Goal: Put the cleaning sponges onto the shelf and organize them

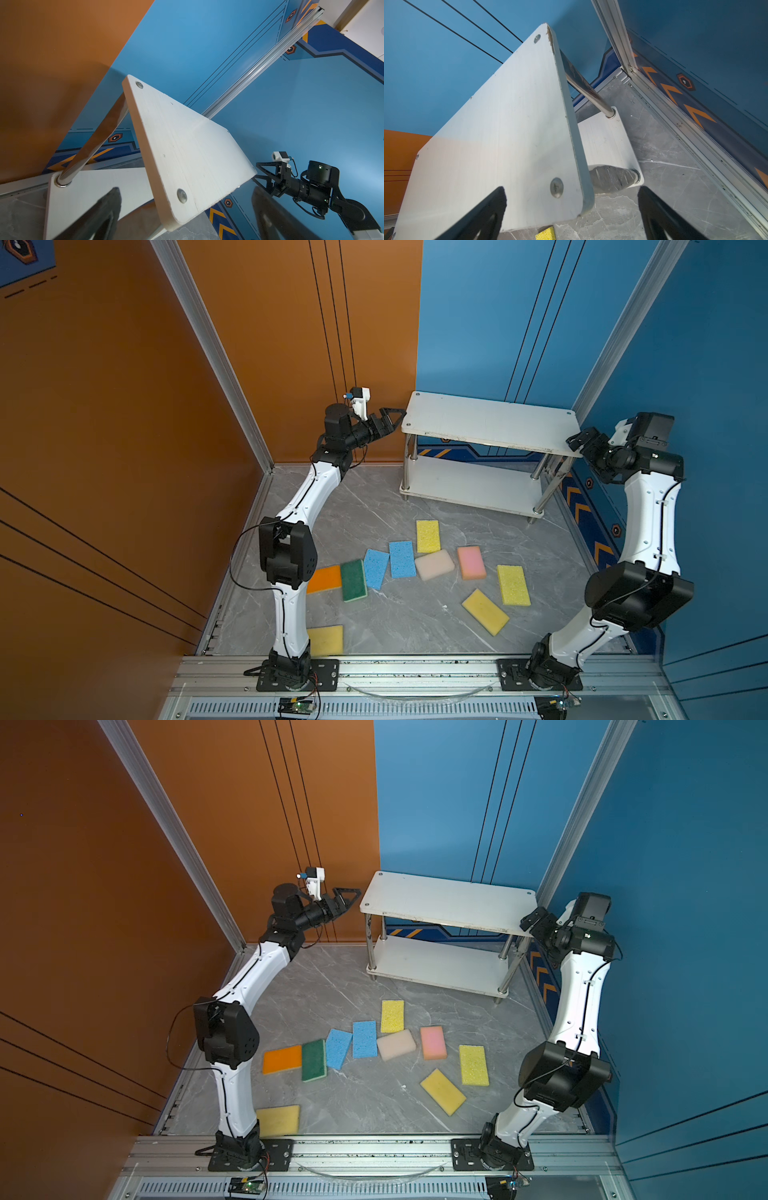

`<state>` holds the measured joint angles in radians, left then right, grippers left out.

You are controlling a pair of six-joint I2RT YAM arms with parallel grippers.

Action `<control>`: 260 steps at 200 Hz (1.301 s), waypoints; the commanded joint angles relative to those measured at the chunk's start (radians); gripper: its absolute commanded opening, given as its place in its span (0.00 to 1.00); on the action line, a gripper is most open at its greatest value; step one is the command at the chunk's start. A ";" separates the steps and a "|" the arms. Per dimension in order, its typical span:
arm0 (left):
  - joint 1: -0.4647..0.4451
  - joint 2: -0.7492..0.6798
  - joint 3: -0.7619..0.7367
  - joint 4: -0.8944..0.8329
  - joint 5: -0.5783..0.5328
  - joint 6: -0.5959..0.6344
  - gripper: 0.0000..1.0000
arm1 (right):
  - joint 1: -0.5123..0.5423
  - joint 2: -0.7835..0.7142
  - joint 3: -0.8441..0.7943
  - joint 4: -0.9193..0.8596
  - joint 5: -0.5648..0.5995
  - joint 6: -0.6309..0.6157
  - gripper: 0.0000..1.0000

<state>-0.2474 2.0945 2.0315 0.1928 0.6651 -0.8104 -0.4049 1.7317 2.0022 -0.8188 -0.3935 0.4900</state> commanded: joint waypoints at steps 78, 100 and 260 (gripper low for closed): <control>-0.070 0.068 0.104 0.016 0.085 -0.031 0.98 | 0.054 0.053 0.050 0.050 -0.083 -0.033 1.00; -0.077 0.061 0.096 0.016 0.094 -0.035 0.98 | 0.080 0.052 0.045 0.049 -0.088 -0.047 1.00; -0.115 -0.146 -0.158 0.018 0.097 0.010 0.98 | 0.216 -0.079 -0.054 0.047 -0.208 -0.069 0.99</control>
<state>-0.3077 2.0220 1.9110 0.1909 0.6491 -0.8013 -0.2905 1.7229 1.9598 -0.7849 -0.3885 0.4149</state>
